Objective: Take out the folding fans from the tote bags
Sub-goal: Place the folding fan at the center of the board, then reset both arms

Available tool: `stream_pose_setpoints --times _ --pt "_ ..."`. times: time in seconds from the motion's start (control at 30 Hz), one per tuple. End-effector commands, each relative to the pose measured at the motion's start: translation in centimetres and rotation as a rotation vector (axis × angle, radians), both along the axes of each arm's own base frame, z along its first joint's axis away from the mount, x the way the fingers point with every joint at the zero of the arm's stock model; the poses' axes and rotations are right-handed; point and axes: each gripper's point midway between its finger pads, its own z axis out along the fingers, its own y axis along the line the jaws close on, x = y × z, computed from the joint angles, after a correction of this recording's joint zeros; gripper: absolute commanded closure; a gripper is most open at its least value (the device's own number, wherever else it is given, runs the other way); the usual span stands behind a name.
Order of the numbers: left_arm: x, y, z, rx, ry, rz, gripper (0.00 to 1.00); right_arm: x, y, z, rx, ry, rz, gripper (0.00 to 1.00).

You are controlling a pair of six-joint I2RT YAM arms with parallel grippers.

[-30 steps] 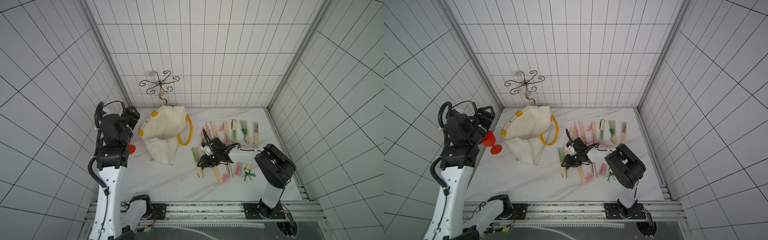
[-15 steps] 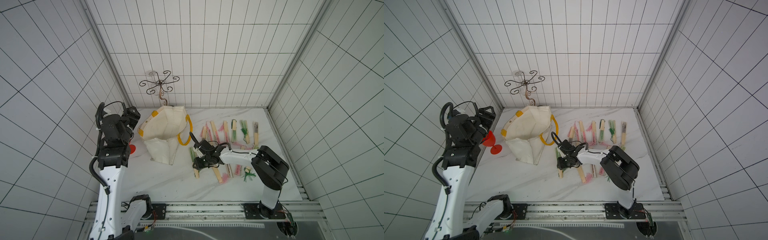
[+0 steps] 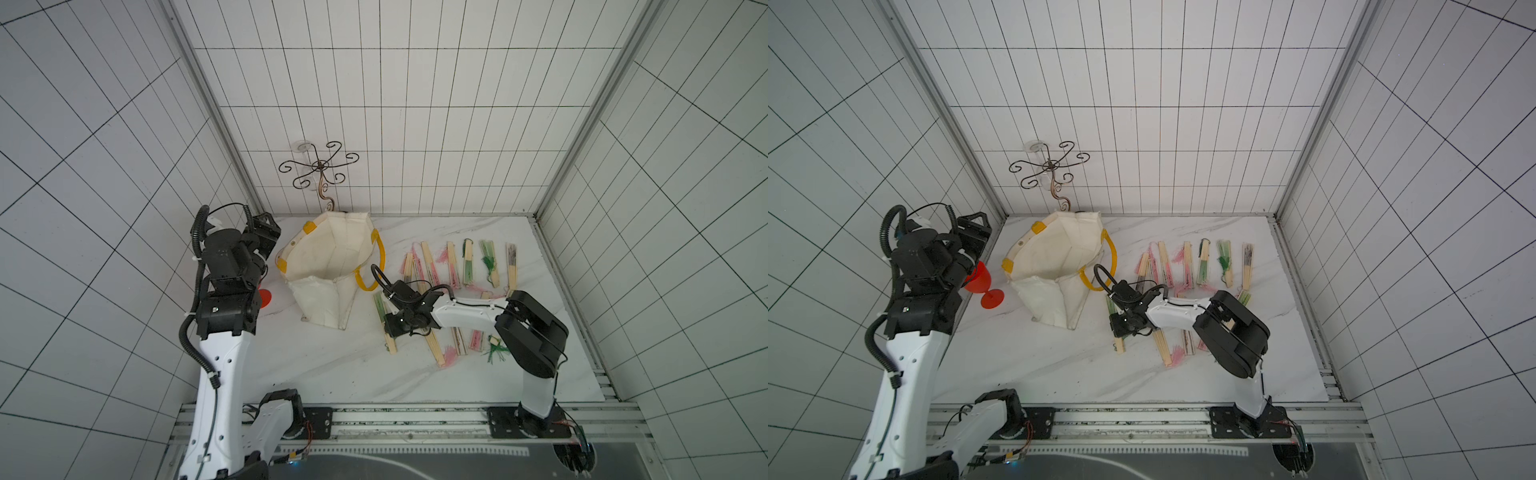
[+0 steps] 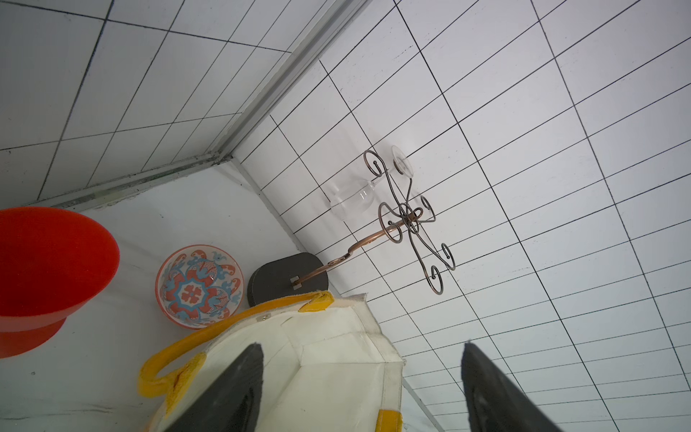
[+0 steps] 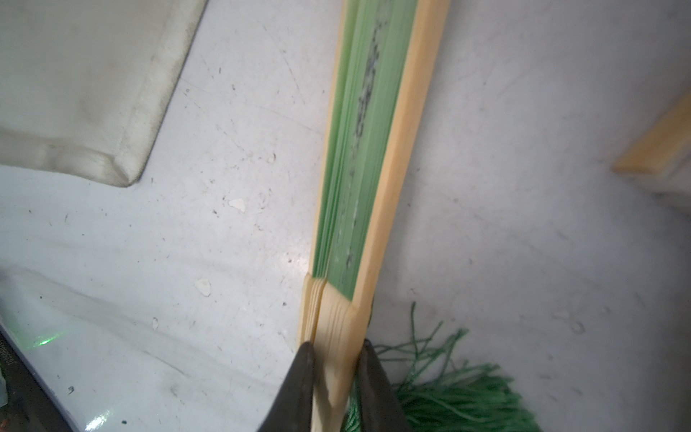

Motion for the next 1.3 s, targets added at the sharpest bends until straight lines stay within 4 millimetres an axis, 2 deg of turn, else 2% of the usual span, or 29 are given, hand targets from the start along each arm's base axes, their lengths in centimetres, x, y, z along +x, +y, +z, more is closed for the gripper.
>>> stream_pose_setpoints --times 0.0,0.07,0.17,0.33,0.47,0.57,0.73,0.87,0.97,1.1,1.13,1.17,1.27 --pt "-0.2 0.2 0.2 0.004 -0.017 0.013 0.20 -1.2 -3.8 -2.5 -0.148 0.084 -0.038 0.80" --pt "-0.1 0.2 0.2 0.006 -0.017 0.013 0.20 -0.7 -4.1 -1.9 -0.128 0.080 -0.054 0.78" --pt "-0.1 0.2 0.3 0.017 -0.016 0.010 0.20 0.2 -4.3 -0.5 -0.083 0.072 -0.064 0.69" --pt "-0.7 0.6 0.3 0.127 0.013 0.020 0.19 1.5 -3.9 4.6 0.027 0.006 -0.055 0.61" --pt "-2.3 1.7 0.0 0.304 0.064 0.056 0.17 2.7 -5.4 8.9 0.092 -0.065 -0.089 0.57" --pt "-4.1 2.6 -1.4 0.435 0.137 0.088 0.17 4.4 -8.6 12.2 0.119 -0.149 -0.168 0.55" --pt "-6.7 3.9 -4.5 0.590 0.313 0.131 0.17 6.8 -16.6 17.3 0.127 -0.338 -0.374 0.45" --pt "-7.3 4.8 -7.7 0.619 0.416 0.158 0.16 7.7 -23.0 19.5 0.109 -0.441 -0.548 0.36" --pt "-6.8 6.4 -9.8 0.657 0.492 0.223 0.15 8.0 -27.7 19.6 0.083 -0.472 -0.671 0.31" --pt "-5.5 8.6 -13.3 0.671 0.636 0.280 0.13 8.0 -33.1 18.3 0.051 -0.454 -0.815 0.23" --pt "-5.3 9.1 -14.2 0.660 0.669 0.302 0.13 7.9 -34.2 17.9 0.046 -0.447 -0.844 0.09" --pt "-5.3 9.4 -14.8 0.655 0.691 0.322 0.13 7.8 -35.0 17.7 0.043 -0.445 -0.868 0.01" --pt "-5.1 9.9 -16.7 0.654 0.753 0.340 0.13 7.6 -37.5 17.1 0.033 -0.442 -0.938 0.00"
